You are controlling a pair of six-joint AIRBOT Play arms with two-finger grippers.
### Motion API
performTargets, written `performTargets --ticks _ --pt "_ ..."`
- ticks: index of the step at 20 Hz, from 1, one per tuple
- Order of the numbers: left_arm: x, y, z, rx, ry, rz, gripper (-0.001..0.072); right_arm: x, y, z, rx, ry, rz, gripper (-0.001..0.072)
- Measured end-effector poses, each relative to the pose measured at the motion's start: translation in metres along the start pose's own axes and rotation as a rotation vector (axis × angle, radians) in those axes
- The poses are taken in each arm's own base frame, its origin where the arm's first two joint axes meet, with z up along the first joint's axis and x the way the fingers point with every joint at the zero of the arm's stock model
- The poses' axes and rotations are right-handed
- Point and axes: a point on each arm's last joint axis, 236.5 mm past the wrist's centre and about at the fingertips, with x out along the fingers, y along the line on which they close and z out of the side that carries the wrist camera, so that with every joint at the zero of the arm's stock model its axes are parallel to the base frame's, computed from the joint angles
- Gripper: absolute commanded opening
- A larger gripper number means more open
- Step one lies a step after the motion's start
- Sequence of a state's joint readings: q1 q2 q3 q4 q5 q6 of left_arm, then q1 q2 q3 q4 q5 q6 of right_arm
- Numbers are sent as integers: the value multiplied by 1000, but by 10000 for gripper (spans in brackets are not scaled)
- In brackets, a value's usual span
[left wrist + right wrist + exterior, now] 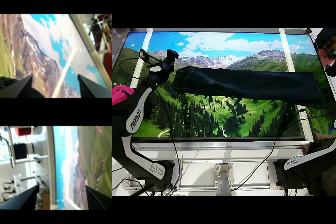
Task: Fold the clothes and pants, and hang the long-sleeved shirts on hangers.
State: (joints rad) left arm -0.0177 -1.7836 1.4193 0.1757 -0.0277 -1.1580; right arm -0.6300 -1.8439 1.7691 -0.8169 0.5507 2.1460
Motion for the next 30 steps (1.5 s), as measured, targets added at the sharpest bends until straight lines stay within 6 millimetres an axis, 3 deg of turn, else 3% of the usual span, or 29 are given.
performTargets --ticks 2,3,5,6,7,8,10,13,18,25,30 --pt "-4 -5 4 39 37 -28 415 -9 7 1 -116 47 -16 244" --pt "-7 -8 6 70 65 -44 410 -16 11 2 -185 78 -24 186" --pt "-18 -9 6 140 153 -76 425 -32 12 -6 -328 169 -53 212" --pt "-25 -4 4 164 214 -87 448 -40 12 -13 -387 221 -63 365" --pt "-32 2 2 177 275 -96 543 -48 10 -23 -438 283 -72 504" --pt "-41 10 -3 182 347 -105 602 -54 6 -34 -475 344 -83 579" --pt "-60 26 -7 177 466 -115 619 -65 1 -62 -533 466 -93 617" --pt "-77 50 -2 195 545 -92 619 -80 -6 -107 -593 632 -105 617" --pt "-89 91 -17 280 658 -8 619 -97 -13 -166 -661 824 -121 617" --pt "-77 130 -44 251 755 36 619 -117 -21 -209 -720 982 -133 616" --pt "-64 130 -60 177 771 -3 615 -122 -20 -234 -761 1041 -119 616"
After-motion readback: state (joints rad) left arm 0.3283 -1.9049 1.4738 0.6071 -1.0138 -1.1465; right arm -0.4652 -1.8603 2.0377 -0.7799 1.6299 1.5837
